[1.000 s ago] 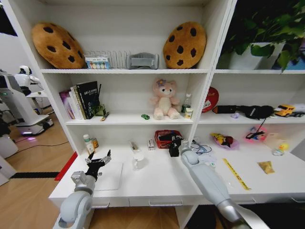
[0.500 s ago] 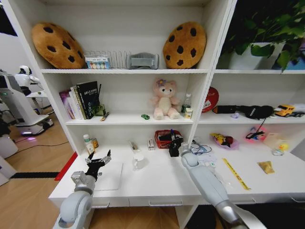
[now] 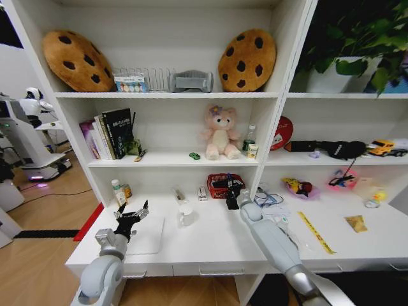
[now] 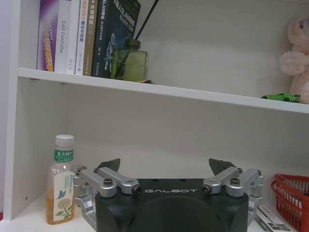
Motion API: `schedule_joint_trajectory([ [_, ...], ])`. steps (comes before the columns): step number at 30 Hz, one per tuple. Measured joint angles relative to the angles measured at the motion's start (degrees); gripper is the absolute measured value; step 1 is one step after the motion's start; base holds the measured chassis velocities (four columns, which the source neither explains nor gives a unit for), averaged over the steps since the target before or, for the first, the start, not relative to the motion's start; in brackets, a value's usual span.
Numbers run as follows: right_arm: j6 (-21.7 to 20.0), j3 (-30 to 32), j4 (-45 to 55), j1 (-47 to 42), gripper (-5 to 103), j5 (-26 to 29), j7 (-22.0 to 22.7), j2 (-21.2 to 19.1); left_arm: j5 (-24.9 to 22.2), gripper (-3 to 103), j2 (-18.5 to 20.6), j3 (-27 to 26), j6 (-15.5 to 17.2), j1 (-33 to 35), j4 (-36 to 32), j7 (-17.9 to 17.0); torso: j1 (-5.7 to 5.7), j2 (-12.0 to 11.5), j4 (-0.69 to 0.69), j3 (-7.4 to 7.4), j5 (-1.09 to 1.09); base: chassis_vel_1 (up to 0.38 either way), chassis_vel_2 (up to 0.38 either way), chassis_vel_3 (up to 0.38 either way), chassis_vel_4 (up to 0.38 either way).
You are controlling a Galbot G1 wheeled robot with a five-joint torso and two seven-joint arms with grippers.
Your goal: Organize the objects on the table.
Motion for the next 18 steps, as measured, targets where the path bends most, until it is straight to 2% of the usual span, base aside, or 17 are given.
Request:
schedule_joint_trajectory([
  [1,0.00,0.00,0.00,0.00,21,0.00,0.00,0.00,0.00,100,0.00,0.00,0.00,0.00,0.00,0.00,0.00,0.00,0.00,0.00,0.00,0.000,0.000,0.000,0.000],
  [3,-0.04,0.03,0.15,-0.15,31,0.04,0.56,-0.22,0.00,100,0.00,0.00,0.00,0.00,0.00,0.00,0.00,0.00,0.00,0.00,0.00,0.000,0.000,0.000,0.000],
  [4,-0.04,0.03,0.15,-0.15,31,0.04,0.56,-0.22,0.00,100,0.00,0.00,0.00,0.00,0.00,0.00,0.00,0.00,0.00,0.00,0.00,0.000,0.000,0.000,0.000],
  [7,-0.05,0.13,0.46,-0.30,47,0.00,0.91,-0.72,0.00,100,0.00,0.00,0.00,0.00,0.00,0.00,0.00,0.00,0.00,0.00,0.00,0.000,0.000,0.000,0.000],
  [8,-0.05,0.13,0.46,-0.30,47,0.00,0.91,-0.72,0.00,100,0.00,0.00,0.00,0.00,0.00,0.00,0.00,0.00,0.00,0.00,0.00,0.000,0.000,0.000,0.000],
  [10,-0.19,0.11,1.26,-0.45,59,0.06,1.07,-1.25,0.00,100,0.00,0.00,0.00,0.00,0.00,0.00,0.00,0.00,0.00,0.00,0.00,0.000,0.000,0.000,0.000],
  [12,-0.45,0.06,1.82,-0.57,59,0.23,1.31,-1.47,0.00,100,0.00,0.00,-0.01,0.00,0.00,0.00,0.00,0.00,0.00,0.00,0.00,0.000,0.000,0.000,0.000],
  [14,-2.50,-0.66,6.42,-1.86,70,2.14,3.12,-3.04,0.00,100,0.00,0.00,0.00,0.00,0.00,0.00,0.00,0.00,0.01,0.00,0.00,0.000,0.000,0.000,0.000],
  [15,-2.50,-0.66,6.42,-1.86,70,2.14,3.12,-3.04,0.00,100,0.00,0.00,0.00,0.00,0.00,0.00,0.00,0.00,0.01,0.00,0.00,0.000,0.000,0.000,0.000],
  [16,-3.53,-1.16,9.14,-2.77,75,2.94,4.09,-4.11,0.00,100,0.00,0.00,0.00,0.00,0.00,0.00,0.00,0.00,0.01,0.00,-0.01,0.000,0.000,0.000,0.000],
  [17,-4.74,-1.72,11.80,-3.93,85,3.30,5.30,-5.21,0.00,100,0.00,0.00,0.00,0.00,0.00,0.00,0.00,0.00,0.01,0.00,-0.01,0.000,0.000,0.000,0.000],
  [18,-4.74,-1.72,11.80,-3.93,85,3.30,5.30,-5.21,0.00,100,0.00,0.00,0.00,0.00,0.00,0.00,0.00,0.00,0.01,0.00,-0.01,0.000,0.000,0.000,0.000],
])
